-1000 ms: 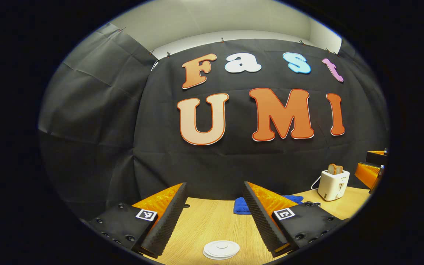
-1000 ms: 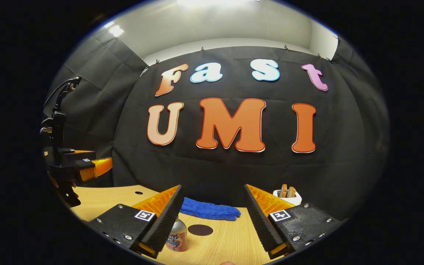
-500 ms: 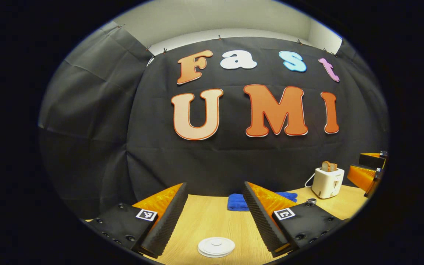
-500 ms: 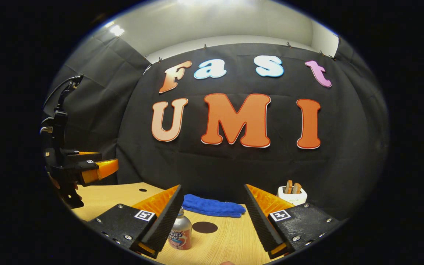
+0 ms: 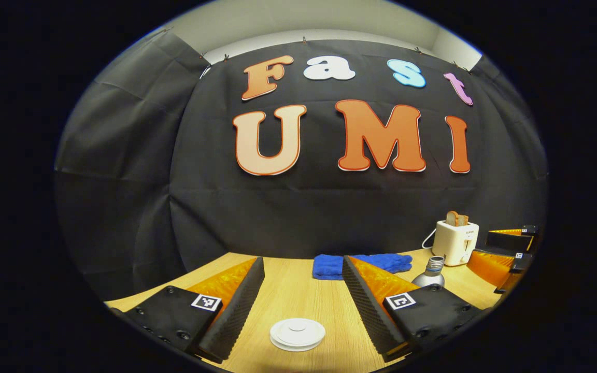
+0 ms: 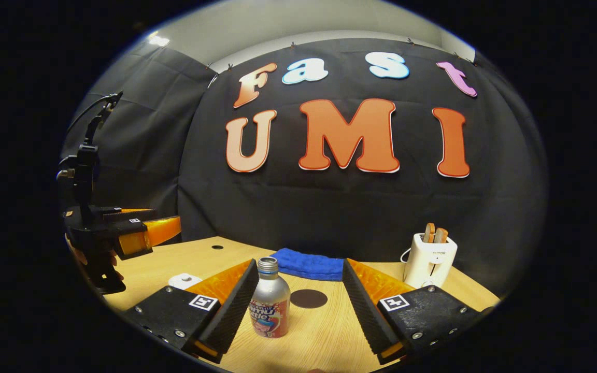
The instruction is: Open the teacup lid with one hand, grasp the water bottle and pour water into the teacup with the other hand; after pouring, place the water bottle on the coaster and then close the teacup lid.
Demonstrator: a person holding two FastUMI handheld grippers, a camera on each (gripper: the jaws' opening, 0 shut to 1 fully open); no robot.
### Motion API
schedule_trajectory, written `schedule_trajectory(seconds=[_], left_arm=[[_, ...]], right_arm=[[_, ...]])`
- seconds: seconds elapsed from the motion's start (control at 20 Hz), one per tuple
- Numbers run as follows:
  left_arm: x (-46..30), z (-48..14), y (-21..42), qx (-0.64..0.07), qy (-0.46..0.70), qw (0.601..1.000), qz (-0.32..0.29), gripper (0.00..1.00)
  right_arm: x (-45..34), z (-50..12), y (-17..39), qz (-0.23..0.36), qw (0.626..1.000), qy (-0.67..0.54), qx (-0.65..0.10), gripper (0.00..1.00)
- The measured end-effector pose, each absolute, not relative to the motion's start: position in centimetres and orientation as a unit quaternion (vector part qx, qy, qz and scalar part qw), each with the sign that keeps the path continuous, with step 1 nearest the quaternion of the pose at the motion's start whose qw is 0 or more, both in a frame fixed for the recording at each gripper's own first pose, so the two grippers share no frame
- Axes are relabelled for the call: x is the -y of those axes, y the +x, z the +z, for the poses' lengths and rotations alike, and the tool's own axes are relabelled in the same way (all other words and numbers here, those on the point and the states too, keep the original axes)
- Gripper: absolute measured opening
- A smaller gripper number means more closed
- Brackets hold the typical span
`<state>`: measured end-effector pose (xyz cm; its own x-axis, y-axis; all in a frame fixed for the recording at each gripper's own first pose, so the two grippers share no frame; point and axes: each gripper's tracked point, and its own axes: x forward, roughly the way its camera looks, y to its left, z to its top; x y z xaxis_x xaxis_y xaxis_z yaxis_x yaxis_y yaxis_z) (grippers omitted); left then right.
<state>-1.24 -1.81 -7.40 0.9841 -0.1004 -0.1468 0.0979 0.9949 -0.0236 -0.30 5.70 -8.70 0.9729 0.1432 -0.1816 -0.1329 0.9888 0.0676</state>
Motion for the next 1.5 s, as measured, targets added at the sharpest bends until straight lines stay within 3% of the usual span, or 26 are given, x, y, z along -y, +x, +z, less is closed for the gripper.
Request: schedule_trajectory(seconds=[0.05,0.25,0.5,0.55,1.0,1.15,1.3,1.35,1.4,1.5], left_arm=[[1.6,-8.2,-1.2,-0.083,-0.002,0.995,-0.049,0.99],[1.1,-10.9,-1.2,-0.112,0.013,0.993,-0.042,1.00],[0.2,-14.6,-0.7,-0.151,0.006,0.988,-0.042,1.00],[0.1,-15.5,-0.6,-0.155,0.008,0.987,-0.041,0.93],[1.2,-20.5,-0.1,-0.203,0.029,0.977,-0.061,0.94],[1.5,-20.9,0.0,-0.207,0.037,0.976,-0.066,0.89],[1.5,-21.8,0.0,-0.219,0.038,0.973,-0.064,0.87],[1.7,-22.0,0.0,-0.222,0.038,0.972,-0.065,0.77],[1.9,-22.1,-0.1,-0.224,0.038,0.971,-0.066,0.80],[1.7,-22.3,0.2,-0.228,0.037,0.971,-0.066,0.73]], right_arm=[[-5.9,-9.3,-0.2,0.071,0.992,0.029,-0.099,0.98],[-6.8,-11.5,0.2,0.074,0.989,0.036,-0.122,0.98],[-8.4,-14.1,0.4,0.091,0.983,0.038,-0.154,0.97],[-8.7,-14.6,0.4,0.094,0.982,0.036,-0.159,0.97],[-11.0,-18.4,1.1,0.111,0.974,0.022,-0.197,0.93],[-11.4,-19.2,1.3,0.116,0.972,0.018,-0.205,0.92],[-11.6,-19.8,1.3,0.115,0.970,0.018,-0.214,0.83],[-11.6,-19.8,1.3,0.114,0.970,0.018,-0.213,0.81],[-11.7,-19.8,1.4,0.115,0.970,0.019,-0.213,0.80],[-11.7,-19.9,1.4,0.116,0.969,0.024,-0.216,0.80]])
